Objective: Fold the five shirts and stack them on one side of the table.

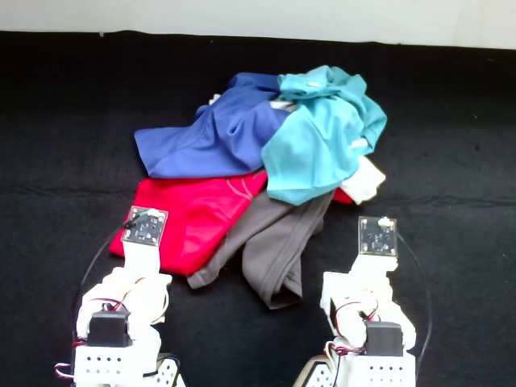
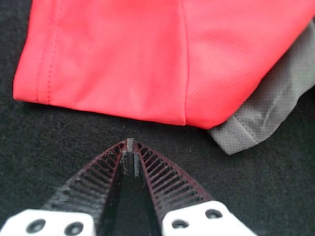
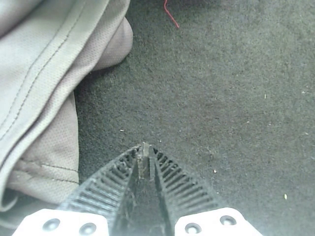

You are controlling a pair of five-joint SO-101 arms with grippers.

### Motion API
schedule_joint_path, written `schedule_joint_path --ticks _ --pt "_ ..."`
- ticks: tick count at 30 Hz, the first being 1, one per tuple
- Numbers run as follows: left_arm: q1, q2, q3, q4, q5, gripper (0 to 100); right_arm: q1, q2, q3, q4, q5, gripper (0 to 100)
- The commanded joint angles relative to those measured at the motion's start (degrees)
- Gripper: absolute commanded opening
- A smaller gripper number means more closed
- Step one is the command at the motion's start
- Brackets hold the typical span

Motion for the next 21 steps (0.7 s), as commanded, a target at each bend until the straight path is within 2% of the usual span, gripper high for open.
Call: schedule_joint_path --ticks 1,13,15,21 --pt "-0.1 0.1 0.9 -0.3 0.3 1 0.7 -0.6 7.8 -0.4 0.6 0.6" --pt "0.0 0.0 0.9 -1.8 0.0 1 0.7 -0.6 7.8 -0.4 0.6 0.6" --pt "-1.7 0.0 0.9 -8.2 0.0 1 0.7 -0.6 7.8 -0.4 0.6 0.6" --pt "-17.5 0.0 0.5 -28.0 0.3 1 0.7 -0.6 7.8 -0.4 0.6 0.6"
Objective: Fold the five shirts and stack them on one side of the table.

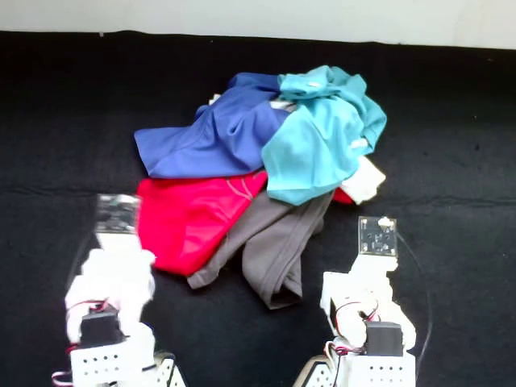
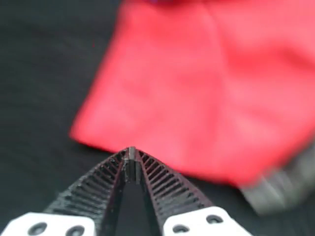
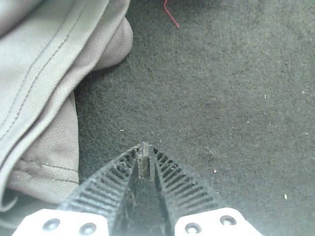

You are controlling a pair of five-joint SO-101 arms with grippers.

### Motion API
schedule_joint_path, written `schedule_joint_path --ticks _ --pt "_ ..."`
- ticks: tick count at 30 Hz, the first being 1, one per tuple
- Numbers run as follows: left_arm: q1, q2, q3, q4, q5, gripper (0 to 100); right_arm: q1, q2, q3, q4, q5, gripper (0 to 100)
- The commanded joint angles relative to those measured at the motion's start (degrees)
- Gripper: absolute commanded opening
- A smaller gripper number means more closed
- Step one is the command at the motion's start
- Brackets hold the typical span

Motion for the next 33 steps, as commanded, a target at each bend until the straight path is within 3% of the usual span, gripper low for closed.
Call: schedule_joint_path --ticks 1,6,10,19,25,30,33 --pt "-6.7 -0.4 0.0 -9.8 0.3 1 0.7 -0.6 7.8 -0.4 0.6 0.6" --pt "-6.8 -0.1 -18.4 -2.6 0.5 15 0.7 -0.6 7.8 -0.4 0.6 0.6" --pt "0.2 6.2 -37.8 2.4 2.0 21 0.7 -0.6 7.8 -0.4 0.6 0.6" --pt "13.4 60.2 -68.7 11.6 2.2 21 0.7 -0.6 7.8 -0.4 0.6 0.6" --pt "20.4 93.1 -94.0 18.5 8.5 21 0.7 -0.6 7.8 -0.4 0.6 0.6" --pt "25.8 114.5 -115.2 25.0 13.3 35 0.7 -0.6 7.8 -0.4 0.6 0.6" --pt "27.9 125.6 -128.2 29.8 14.9 37 0.7 -0.6 7.8 -0.4 0.6 0.6"
